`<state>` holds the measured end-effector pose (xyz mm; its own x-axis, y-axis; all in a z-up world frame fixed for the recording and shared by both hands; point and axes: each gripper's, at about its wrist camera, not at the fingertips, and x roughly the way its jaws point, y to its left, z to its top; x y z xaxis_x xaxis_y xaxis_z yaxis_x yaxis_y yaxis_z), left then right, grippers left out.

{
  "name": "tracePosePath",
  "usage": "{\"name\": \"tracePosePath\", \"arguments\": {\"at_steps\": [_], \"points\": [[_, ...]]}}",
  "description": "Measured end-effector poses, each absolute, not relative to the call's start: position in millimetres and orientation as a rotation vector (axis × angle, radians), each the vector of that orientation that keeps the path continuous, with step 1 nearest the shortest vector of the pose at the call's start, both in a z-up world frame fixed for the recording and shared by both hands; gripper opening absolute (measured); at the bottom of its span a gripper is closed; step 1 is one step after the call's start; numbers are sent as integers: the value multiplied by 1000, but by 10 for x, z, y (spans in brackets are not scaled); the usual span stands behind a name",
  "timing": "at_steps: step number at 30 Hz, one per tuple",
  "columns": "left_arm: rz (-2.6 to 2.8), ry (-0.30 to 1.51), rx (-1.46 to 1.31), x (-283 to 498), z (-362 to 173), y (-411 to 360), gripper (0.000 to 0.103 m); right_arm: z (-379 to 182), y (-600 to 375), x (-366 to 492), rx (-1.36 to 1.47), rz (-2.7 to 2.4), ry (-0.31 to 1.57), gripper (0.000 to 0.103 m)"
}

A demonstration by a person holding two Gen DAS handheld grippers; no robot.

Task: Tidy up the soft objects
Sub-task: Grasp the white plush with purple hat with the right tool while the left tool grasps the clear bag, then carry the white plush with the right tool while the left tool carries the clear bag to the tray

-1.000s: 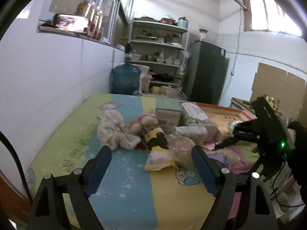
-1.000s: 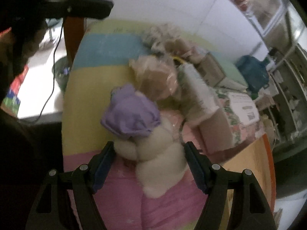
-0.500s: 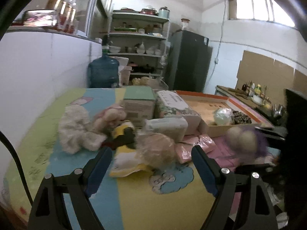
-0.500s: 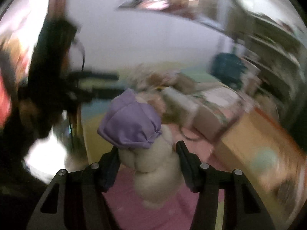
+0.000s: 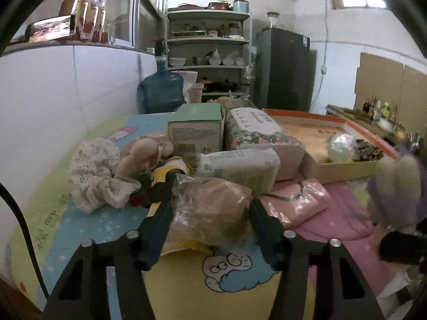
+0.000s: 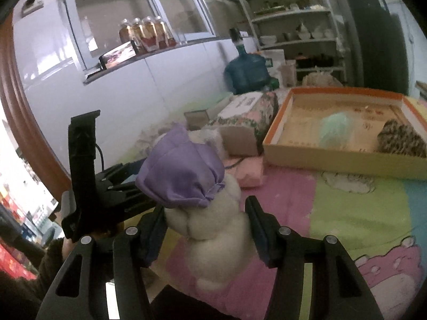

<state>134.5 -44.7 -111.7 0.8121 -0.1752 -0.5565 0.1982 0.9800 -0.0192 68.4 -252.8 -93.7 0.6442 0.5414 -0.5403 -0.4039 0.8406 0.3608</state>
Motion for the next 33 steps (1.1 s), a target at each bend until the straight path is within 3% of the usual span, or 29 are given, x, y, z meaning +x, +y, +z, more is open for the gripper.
{"name": "tracePosePath", "arguments": {"at_steps": [11,33], "points": [[-220,548,24,1204,-1046,-464,55,-892,-2542,648,218,507,643,58],[-349,419,-4,1101,-373,-847,55,-644,-3102,523,242,370,535,58]]}}
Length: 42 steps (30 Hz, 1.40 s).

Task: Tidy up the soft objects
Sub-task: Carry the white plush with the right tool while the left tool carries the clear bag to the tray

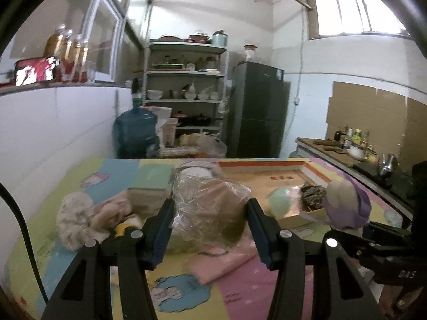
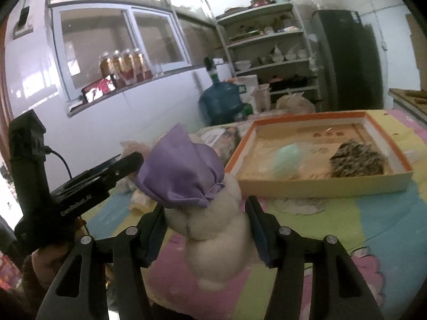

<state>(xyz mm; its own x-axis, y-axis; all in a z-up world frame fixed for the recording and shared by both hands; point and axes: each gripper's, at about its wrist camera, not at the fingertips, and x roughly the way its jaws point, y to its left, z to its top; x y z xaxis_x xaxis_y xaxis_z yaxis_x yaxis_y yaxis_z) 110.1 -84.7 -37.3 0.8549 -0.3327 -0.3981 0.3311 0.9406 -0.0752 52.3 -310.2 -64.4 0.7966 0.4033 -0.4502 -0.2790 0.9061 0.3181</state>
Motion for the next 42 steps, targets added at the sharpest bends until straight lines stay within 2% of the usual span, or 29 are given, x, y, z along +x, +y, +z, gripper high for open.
{"name": "tracePosePath", "arguments": {"at_steps": [23,42], "points": [[-468,423,43,1543,-211,-1927,55,-343,-4076,728,180,144,469,58],[-507,534,-29,2514,-122,-2573,55,-156,-4782,1565,189,79,498,58]]}}
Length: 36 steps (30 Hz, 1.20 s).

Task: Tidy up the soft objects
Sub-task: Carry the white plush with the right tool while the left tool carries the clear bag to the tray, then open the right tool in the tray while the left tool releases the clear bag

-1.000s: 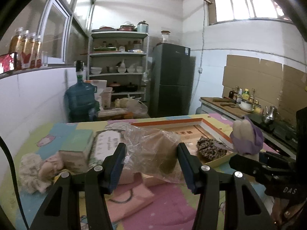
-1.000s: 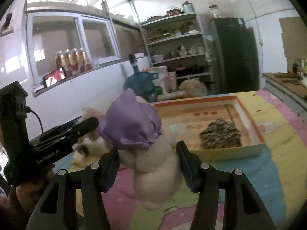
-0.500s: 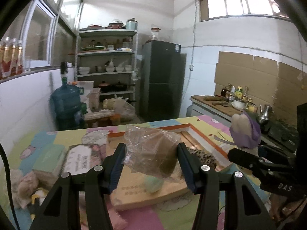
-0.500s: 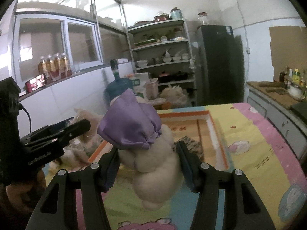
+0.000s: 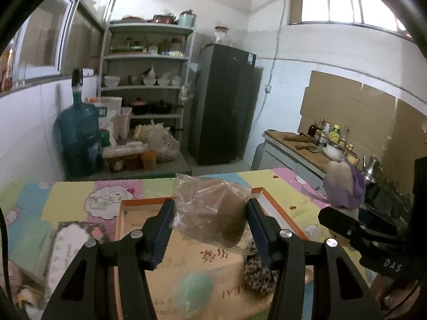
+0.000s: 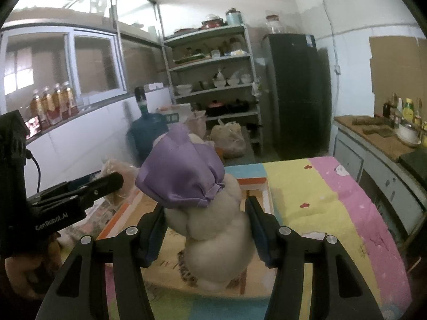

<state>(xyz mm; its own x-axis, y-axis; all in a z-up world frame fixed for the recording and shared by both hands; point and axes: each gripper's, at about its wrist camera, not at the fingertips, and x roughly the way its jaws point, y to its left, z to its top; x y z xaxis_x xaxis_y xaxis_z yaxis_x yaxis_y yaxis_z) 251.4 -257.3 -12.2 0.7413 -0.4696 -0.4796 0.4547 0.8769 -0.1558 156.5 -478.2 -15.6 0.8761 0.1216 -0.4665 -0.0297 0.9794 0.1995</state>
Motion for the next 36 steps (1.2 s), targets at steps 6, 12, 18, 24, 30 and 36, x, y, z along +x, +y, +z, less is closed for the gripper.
{"name": "tracePosePath", "arguments": {"at_steps": [6,12,18,24,30,36], "points": [[-489,610,-39,2806,-312,-2769,55,-354,-4939,1981,220,71,582,58],[-494,737,-43,2988,-603,-2938,55,-569,-4972,2297,248,70,663,58],[-503,823,-68,3098,-803,-2976,55,-788,-5019,2473,297,64,732,58],[-504,881,-90,3180,-931,-2985,55,-922,-5038,2547,314,49,785,58],[-504,911,-100,3210,-990,-2989,56,-1026,-5033,2599,324,56,821,60],[-504,919,-138,3198,-983,-2924,57,-1045,-5026,2607,330,71,825,64]]}}
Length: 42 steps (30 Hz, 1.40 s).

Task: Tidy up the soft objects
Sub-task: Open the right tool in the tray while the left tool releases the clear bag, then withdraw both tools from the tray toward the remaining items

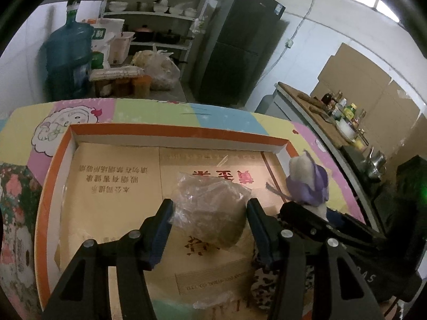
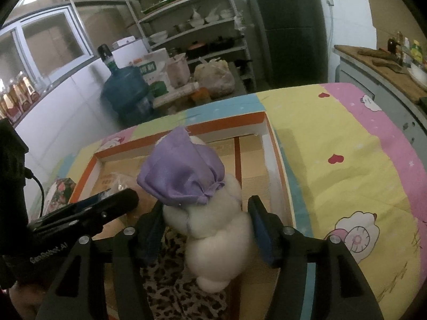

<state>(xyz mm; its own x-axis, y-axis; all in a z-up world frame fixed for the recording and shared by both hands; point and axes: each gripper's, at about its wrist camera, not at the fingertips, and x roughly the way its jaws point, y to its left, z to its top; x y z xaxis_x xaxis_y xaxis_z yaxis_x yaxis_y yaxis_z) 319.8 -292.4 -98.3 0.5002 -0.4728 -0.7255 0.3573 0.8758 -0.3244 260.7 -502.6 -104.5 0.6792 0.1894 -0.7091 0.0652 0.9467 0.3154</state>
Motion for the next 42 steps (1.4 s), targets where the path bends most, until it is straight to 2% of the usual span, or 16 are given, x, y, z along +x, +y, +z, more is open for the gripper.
{"name": "tracePosePath", "arguments": {"at_steps": [4,8,10,19,32,42], "points": [[-506,899,-167,3146,-940,-2883,63,-1040,-5054,2580,356,81,815,65],[-509,862,-181,3100,-886,-2857,84,-1013,-5062,2533,367,78,797,66],[-504,831,-173,3073,-850,-2841,89,-990,-5065,2504,370,76,789,68],[-565,616,-81,2792,-564,-2802,93,-820,-4989,2293,345,63,737,68],[-511,525,20,2198,-253,-2456,93,-424,-4538,1523,272,-26,550,68],[-333,423,-49,1757,-113,-1734,88,-359,-3953,1052,225,-3,474,68]]}}
